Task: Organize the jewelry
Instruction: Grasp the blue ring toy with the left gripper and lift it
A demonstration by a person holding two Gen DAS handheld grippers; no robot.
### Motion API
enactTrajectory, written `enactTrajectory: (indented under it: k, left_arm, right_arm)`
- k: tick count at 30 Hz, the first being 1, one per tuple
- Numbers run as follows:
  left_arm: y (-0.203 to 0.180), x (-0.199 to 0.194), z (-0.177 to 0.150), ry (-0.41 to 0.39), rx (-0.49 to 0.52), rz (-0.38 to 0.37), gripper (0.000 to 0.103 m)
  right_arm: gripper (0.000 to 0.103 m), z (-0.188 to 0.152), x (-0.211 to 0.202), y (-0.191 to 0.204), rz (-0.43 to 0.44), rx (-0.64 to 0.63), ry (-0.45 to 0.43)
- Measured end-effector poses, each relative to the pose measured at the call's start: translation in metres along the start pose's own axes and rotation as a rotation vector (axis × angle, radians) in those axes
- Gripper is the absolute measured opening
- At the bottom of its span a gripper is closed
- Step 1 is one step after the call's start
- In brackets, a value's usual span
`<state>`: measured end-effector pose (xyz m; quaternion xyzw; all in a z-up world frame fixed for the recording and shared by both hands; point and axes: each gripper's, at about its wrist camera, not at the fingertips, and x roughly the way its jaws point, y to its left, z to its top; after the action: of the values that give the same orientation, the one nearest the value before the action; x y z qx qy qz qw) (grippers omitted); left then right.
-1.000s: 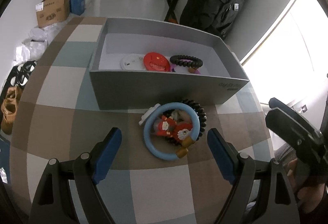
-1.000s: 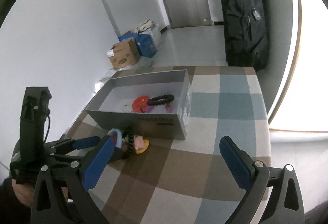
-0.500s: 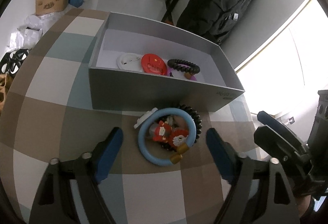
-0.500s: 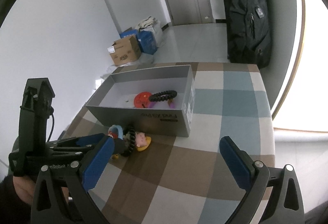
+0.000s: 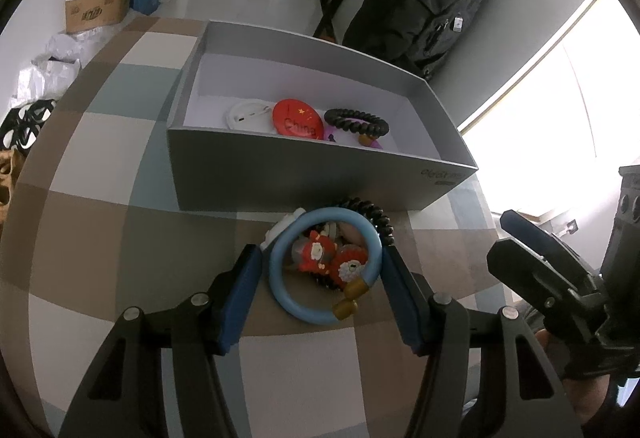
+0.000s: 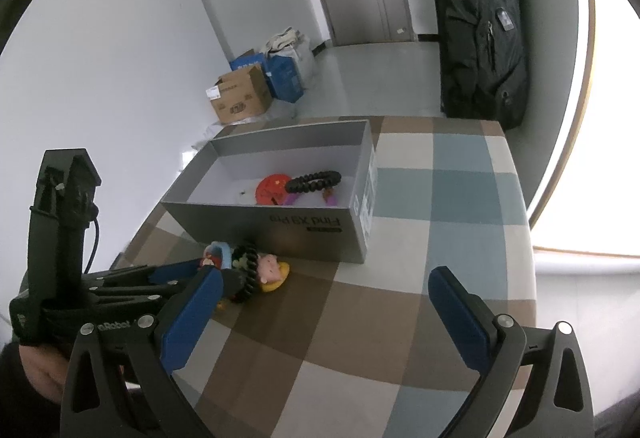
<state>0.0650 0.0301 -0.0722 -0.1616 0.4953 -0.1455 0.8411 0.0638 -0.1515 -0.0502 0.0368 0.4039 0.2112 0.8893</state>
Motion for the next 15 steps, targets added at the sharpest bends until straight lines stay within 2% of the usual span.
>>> enactTrajectory:
  k: [2, 12, 15]
  left_arm:
    - [0.001, -0.001, -0.001, 0.003, -0.007, -0.006, 0.052]
    - [0.001, -0.012, -0.002, -0.01, -0.029, -0.038, 0.051]
    - [0.001, -0.022, -0.002, -0.027, -0.043, -0.067, 0.051]
  right_arm:
    - [0.103, 0.0, 0.0, 0.0, -0.002, 0.001, 0.002]
    - [0.103, -0.001, 0.002, 0.001, -0.015, -0.008, 0.008]
    - [0.103, -0.002, 0.003, 0.001, -0.018, -0.01, 0.009]
